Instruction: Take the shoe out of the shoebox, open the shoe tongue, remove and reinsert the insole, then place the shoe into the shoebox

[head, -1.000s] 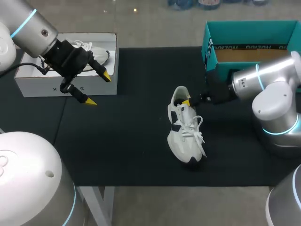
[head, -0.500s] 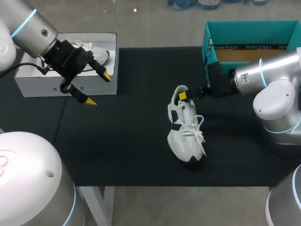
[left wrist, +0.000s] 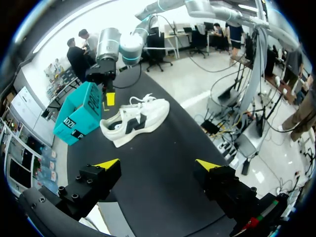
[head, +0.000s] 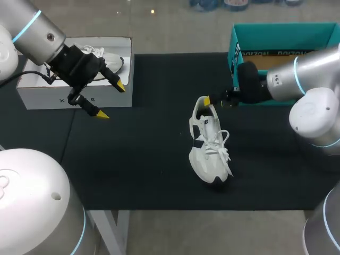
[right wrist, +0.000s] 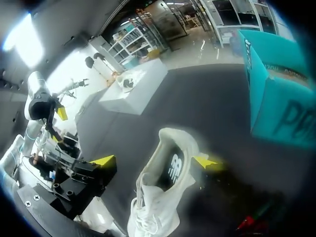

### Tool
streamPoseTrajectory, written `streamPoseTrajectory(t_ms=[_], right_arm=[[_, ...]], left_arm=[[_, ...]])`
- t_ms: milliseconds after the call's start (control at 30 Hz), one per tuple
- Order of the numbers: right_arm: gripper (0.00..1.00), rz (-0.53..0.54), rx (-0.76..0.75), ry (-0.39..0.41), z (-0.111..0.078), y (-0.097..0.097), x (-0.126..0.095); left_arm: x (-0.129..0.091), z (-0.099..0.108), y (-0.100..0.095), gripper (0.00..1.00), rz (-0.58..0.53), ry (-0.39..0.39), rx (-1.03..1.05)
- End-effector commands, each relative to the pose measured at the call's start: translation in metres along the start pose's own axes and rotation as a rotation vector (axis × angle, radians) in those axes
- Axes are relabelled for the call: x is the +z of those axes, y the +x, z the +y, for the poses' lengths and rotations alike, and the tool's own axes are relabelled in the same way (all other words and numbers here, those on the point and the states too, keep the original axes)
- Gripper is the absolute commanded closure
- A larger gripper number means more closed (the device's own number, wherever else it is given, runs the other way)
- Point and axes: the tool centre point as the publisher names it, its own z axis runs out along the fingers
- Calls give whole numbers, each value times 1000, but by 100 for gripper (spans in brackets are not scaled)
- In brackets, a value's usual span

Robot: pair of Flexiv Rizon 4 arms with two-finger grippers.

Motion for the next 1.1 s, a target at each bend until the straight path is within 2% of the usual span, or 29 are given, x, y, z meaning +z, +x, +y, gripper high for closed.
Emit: streamPoseTrajectory(t_ms=[33,133,200,233,500,667,867,900,933,967,1100], right_arm=[[0,-294,38,81,1,13,0],[0,-336,66,145,-3,19,4],[0,-332,95,158,-5,21,6],[0,-366,88,183,-6,22,8],[0,-451,89,243,-5,23,7],[0,-559,90,285,0,25,1],[0,-553,107,298,2,23,1],[8,-547,106,307,1,21,2],[56,-539,106,311,1,21,3],[100,-538,106,323,0,20,4],[100,-546,114,335,-2,18,6]], left_arm=[[0,0,0,0,2,-3,0],[0,0,0,0,2,-3,0],[0,0,0,0,2,-3,0],[0,0,0,0,2,-3,0],[0,0,0,0,2,-3,0],[0,0,0,0,2,-3,0],[0,0,0,0,2,-3,0],[0,0,0,0,2,-3,0],[0,0,0,0,2,-3,0],[0,0,0,0,2,-3,0],[0,0,0,0,2,-3,0]])
